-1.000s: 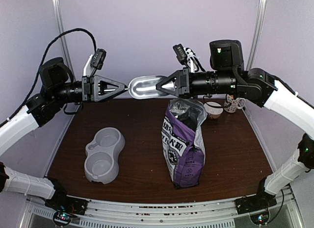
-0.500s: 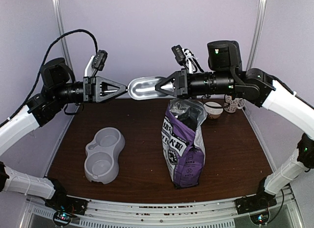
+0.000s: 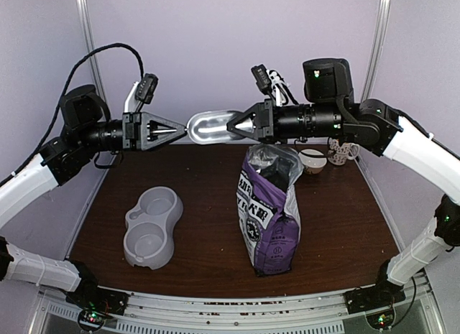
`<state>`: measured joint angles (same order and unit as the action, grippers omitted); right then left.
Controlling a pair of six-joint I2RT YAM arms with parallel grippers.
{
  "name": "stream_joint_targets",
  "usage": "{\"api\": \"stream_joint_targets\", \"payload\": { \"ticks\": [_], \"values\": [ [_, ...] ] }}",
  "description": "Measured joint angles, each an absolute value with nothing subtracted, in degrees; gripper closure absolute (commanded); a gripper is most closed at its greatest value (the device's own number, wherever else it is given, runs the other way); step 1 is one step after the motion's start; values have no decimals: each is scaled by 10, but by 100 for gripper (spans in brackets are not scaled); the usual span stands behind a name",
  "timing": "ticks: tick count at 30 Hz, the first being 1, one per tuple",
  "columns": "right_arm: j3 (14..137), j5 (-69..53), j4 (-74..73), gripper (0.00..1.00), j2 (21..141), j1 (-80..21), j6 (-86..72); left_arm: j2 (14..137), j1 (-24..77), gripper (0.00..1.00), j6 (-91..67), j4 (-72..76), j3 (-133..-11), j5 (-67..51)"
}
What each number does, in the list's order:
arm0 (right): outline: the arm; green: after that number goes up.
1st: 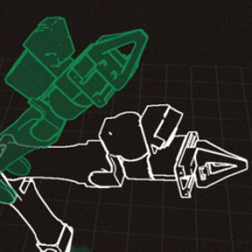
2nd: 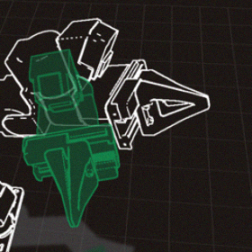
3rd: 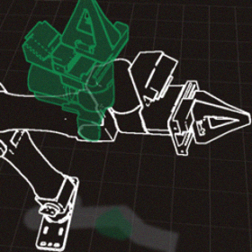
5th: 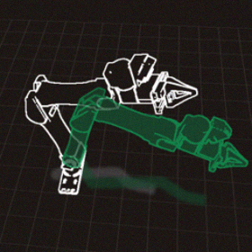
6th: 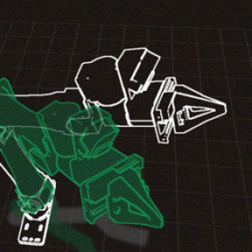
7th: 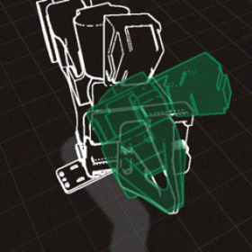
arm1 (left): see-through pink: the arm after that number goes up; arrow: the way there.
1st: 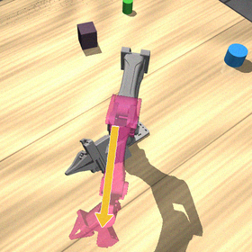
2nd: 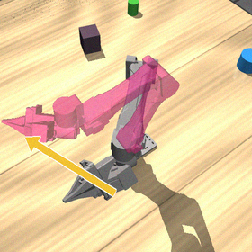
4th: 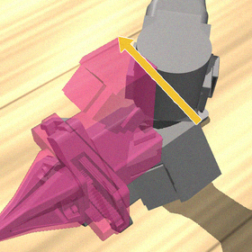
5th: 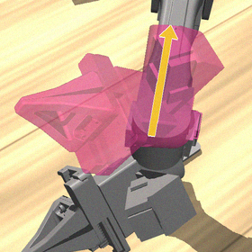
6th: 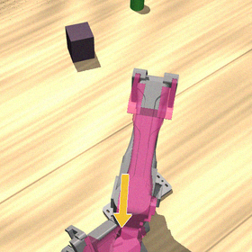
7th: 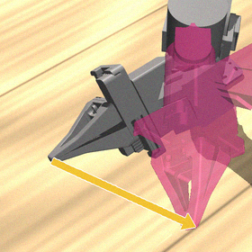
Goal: Serve the pet food
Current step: Pass from the right arm to the left
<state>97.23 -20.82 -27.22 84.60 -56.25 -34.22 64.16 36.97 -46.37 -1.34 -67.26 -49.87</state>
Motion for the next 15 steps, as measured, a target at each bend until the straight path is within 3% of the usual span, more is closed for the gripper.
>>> {"api": "stream_joint_targets", "payload": {
  "ticks": [15],
  "values": [
    [973, -207, -272, 100, 848, -563, -342, 642, 370, 84, -461, -14, -671, -496]
  ]
}}
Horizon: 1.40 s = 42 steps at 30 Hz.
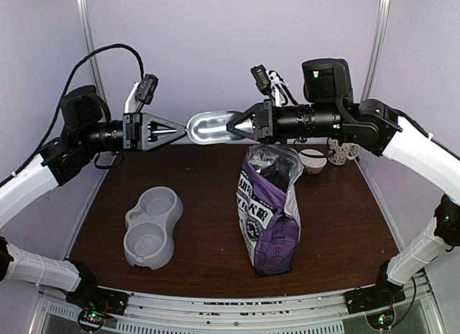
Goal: Serve the pet food
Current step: Pass from the right arm to the left
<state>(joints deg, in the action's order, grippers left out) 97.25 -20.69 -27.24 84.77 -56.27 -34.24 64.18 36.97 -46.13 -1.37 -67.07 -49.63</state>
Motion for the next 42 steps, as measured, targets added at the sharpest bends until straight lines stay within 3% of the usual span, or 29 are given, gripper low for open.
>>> {"api": "stream_joint_targets", "payload": {
  "ticks": [9, 12, 16, 17, 21, 25, 31, 42],
  "values": [
    [973, -201, -274, 100, 850, -563, -342, 642, 370, 90, -460, -17, -668, -486],
    [976, -201, -278, 100, 852, -563, -342, 642, 370, 100, -459, -17, -667, -486],
    [984, -200, -287, 100, 854, -563, -341, 642, 370, 100, -457, -18, -667, -485],
    [985, -200, -288, 94, 855, -563, -341, 642, 370, 100, -456, -18, -667, -484],
    [993, -192, -296, 54, 858, -564, -337, 642, 370, 100, -451, -21, -667, -480],
    [1004, -177, -315, 38, 859, -567, -324, 637, 370, 100, -448, -34, -660, -470],
    [1053, -137, -375, 34, 859, -564, -299, 617, 370, 100, -445, -60, -640, -449],
    [1069, 21, -558, 34, 788, -513, -247, 578, 370, 100, -446, -204, -641, -343]
  ]
}}
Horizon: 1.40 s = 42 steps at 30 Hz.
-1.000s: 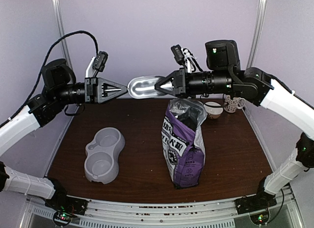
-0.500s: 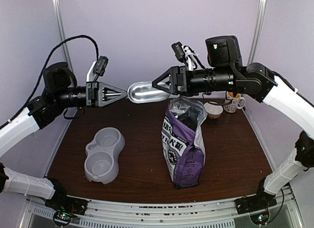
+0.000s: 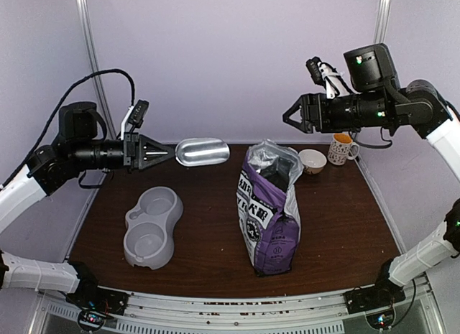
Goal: Serve the pet food
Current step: Pass from the right arm to the left, then move the pet food bag to the center of the board.
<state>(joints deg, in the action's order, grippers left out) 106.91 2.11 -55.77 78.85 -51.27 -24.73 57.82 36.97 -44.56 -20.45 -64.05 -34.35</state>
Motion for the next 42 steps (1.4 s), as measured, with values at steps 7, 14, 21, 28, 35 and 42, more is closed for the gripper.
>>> {"api": "stream_joint_targets", "payload": {
  "ticks": [7, 14, 21, 28, 35, 42],
  "values": [
    [1037, 43, -629, 42, 787, -501, -244, 576, 370, 100, -468, -253, -641, -313],
    [1032, 46, -667, 47, 828, -501, -244, 574, 370, 100, -473, -278, -641, -295],
    [1027, 56, -697, 55, 857, -501, -249, 559, 370, 100, -473, -294, -641, -279],
    [1007, 62, -707, 100, 867, -501, -262, 546, 370, 100, -466, -316, -641, -263],
    [1035, 72, -735, 100, 885, -491, -269, 545, 370, 100, -444, -347, -641, -241],
    [1119, 81, -804, 100, 926, -448, -247, 548, 370, 100, -428, -355, -640, -229]
  ]
}}
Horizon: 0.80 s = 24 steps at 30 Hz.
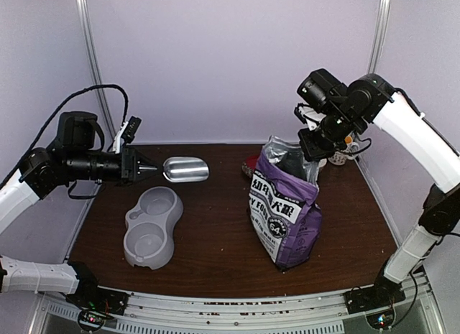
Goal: Serve the pet food
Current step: Move the pet food bag to the center of the board, then adjust the pet food bag at the center of the board.
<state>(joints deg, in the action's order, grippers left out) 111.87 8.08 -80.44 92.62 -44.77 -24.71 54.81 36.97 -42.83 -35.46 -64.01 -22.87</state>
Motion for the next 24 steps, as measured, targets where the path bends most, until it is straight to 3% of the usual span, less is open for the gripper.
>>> {"api": "stream_joint_targets", "payload": {
  "ticks": [16, 24],
  "values": [
    [1197, 204, -914, 100, 937, -336, -192, 583, 370, 100, -410, -362, -630, -218],
    [1044, 210, -814, 100, 900, -406, -218, 583, 370, 100, -398, -362, -601, -208]
  ]
}}
